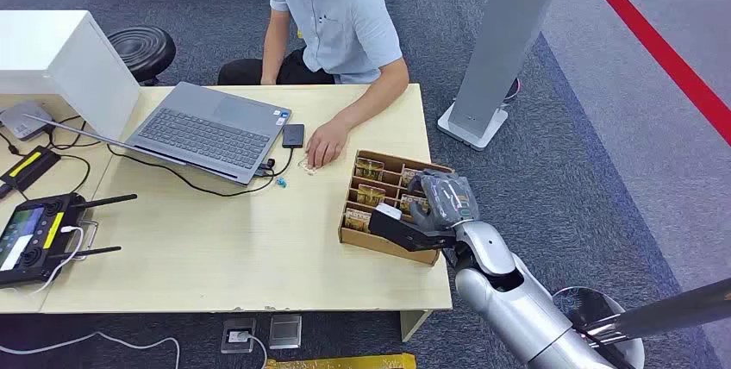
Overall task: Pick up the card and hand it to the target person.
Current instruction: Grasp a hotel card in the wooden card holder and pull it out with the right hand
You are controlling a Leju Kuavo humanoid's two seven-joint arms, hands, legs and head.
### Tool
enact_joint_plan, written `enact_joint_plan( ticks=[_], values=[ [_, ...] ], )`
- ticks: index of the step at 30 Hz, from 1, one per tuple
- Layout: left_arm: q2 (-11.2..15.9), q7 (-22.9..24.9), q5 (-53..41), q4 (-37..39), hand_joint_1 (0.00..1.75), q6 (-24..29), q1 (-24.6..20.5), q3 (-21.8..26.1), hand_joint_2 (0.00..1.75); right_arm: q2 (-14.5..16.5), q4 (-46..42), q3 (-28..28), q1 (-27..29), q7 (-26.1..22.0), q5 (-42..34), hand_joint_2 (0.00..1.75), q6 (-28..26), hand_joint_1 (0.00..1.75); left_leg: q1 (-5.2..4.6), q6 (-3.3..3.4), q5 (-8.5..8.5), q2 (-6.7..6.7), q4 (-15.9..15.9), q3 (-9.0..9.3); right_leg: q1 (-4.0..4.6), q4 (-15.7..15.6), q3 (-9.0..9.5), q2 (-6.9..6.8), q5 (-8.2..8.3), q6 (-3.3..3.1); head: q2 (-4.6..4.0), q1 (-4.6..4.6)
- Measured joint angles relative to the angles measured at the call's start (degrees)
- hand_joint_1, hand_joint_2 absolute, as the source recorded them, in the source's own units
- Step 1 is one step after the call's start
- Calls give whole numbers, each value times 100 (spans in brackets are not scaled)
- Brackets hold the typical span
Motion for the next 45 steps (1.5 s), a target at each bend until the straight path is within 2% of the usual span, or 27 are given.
enact_joint_plan(
  ticks=[9,16,22,25,27,33,45],
  values=[
    [4,-56,-82,0,0,30,2,-1,0,-2,43,0,1,82,-4,175,3,96,0,0,0,0,0,1,0,0,0,0,0,0,0,-2],
    [11,-121,-447,0,0,32,25,55,0,-36,40,-2,15,146,-7,175,16,107,0,0,0,0,0,2,0,0,0,0,0,0,0,-1],
    [13,-148,-734,0,0,33,49,182,0,-84,4,-6,33,197,-4,175,36,142,0,0,0,0,0,3,0,0,0,0,0,0,0,-2],
    [13,-160,-791,0,0,33,56,246,0,-105,-29,-11,38,198,-2,175,37,166,0,0,0,1,0,5,0,0,1,0,0,0,0,-2],
    [11,-179,-850,0,0,33,63,290,0,-115,-64,-17,52,203,10,175,36,175,0,0,0,1,0,8,0,-1,2,1,0,0,0,-1],
    [9,-299,-913,0,0,24,87,420,0,-167,-171,-38,129,126,52,175,-112,175,0,0,0,2,0,9,0,-1,4,1,0,0,0,-1],
    [9,-530,-818,0,0,-163,111,532,0,-268,-837,-148,253,-656,11,175,-736,175,0,0,0,2,0,7,0,-1,2,1,0,0,0,-5]
  ],
)
